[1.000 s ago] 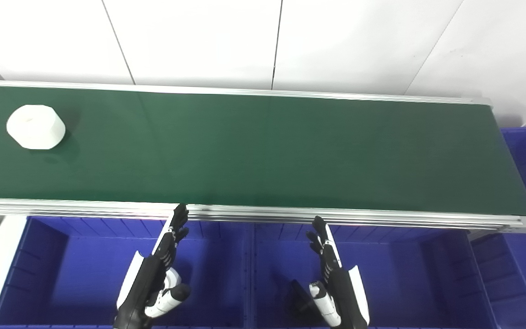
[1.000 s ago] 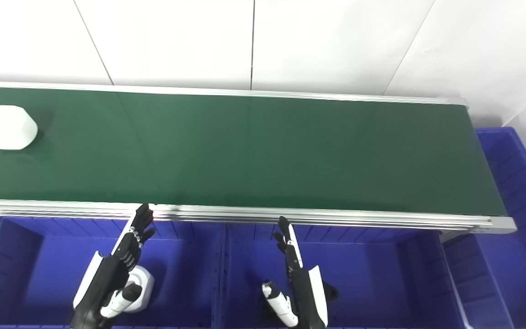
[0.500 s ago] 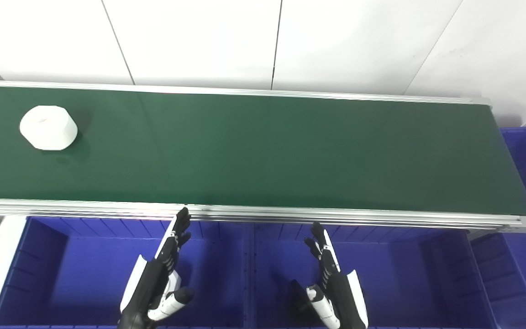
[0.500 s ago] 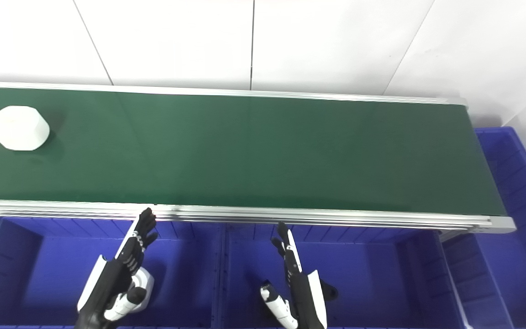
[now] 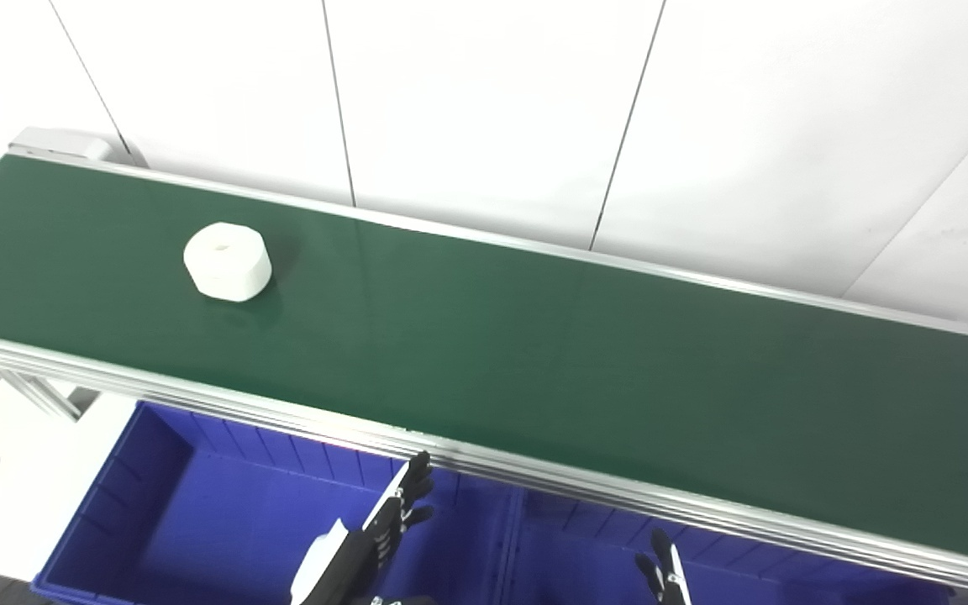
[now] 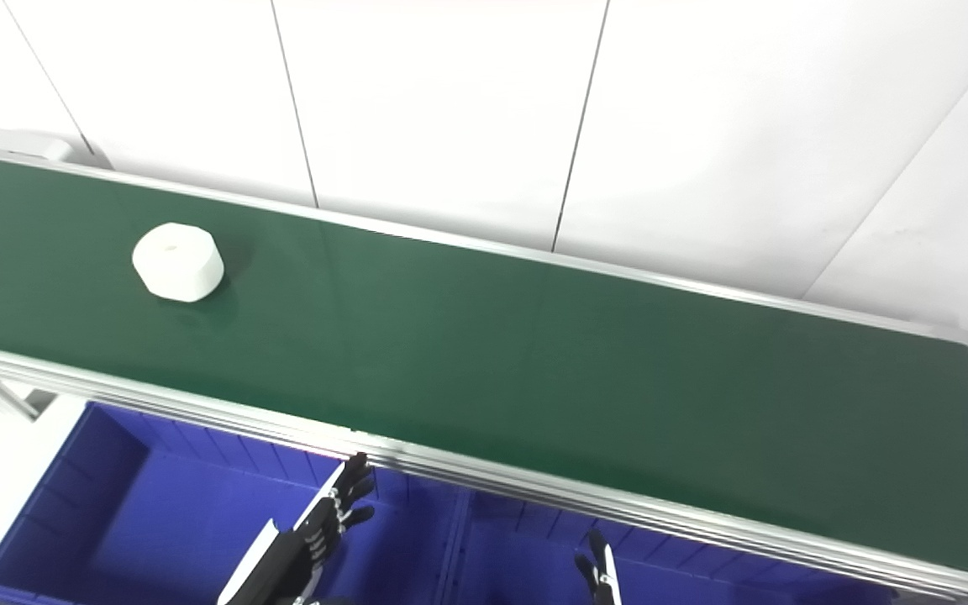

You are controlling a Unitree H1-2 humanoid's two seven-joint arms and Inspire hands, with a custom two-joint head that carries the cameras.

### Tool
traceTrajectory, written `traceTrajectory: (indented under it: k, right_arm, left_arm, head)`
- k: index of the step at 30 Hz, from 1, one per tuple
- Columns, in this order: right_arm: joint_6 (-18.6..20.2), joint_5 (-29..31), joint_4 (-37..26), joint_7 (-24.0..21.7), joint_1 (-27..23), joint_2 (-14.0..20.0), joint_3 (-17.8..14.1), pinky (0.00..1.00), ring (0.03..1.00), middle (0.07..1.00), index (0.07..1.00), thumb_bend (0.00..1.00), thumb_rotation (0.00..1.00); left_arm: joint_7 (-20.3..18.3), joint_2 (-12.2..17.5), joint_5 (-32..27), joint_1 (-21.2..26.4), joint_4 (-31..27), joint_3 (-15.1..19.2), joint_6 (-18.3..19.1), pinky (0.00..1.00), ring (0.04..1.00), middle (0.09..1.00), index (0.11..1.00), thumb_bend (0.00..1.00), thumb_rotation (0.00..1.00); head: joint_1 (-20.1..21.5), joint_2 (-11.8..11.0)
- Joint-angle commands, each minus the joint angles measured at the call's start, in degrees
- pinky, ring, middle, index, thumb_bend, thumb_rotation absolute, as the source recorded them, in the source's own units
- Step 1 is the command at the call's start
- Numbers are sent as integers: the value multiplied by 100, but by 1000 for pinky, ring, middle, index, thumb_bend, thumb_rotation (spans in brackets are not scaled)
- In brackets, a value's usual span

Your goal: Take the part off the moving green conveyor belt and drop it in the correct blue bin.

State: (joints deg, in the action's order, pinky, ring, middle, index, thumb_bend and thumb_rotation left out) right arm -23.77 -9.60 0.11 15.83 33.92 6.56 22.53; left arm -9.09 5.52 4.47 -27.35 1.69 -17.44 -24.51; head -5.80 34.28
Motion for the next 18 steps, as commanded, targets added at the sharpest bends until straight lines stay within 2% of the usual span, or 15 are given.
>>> traceTrajectory:
  k: [1, 7, 10, 15, 18]
  right_arm:
    - [-315, 112, -65, -3, -20, 24, 33, 1000, 977, 1000, 1000, 882, 993]
    - [-313, 239, 27, -78, -120, -3, 22, 1000, 979, 1000, 1000, 906, 1000]
    - [-313, 273, 59, -123, -162, -10, 31, 1000, 985, 1000, 1000, 904, 1000]
    - [-314, 278, 121, -159, -223, -22, 34, 1000, 979, 1000, 1000, 853, 1000]
    - [-314, 305, 172, -186, -269, -40, 16, 1000, 973, 1000, 1000, 854, 1000]
  left_arm:
    - [144, 39, 121, 48, -57, -57, -240, 868, 947, 991, 1000, 870, 704]
    - [269, 148, 59, 152, -32, -183, -239, 846, 933, 978, 1000, 845, 675]
    - [358, 249, 123, 188, -248, -263, -240, 833, 942, 990, 1000, 836, 659]
    - [754, 327, 346, 201, -1380, -338, -239, 765, 907, 956, 1000, 932, 664]
    - [1057, 377, 532, 531, -2149, -291, -239, 721, 858, 898, 973, 971, 573]
  head:
    - [-136, -63]
    - [-267, -158]
    - [-284, -180]
    - [-314, -214]
    - [-352, -236]
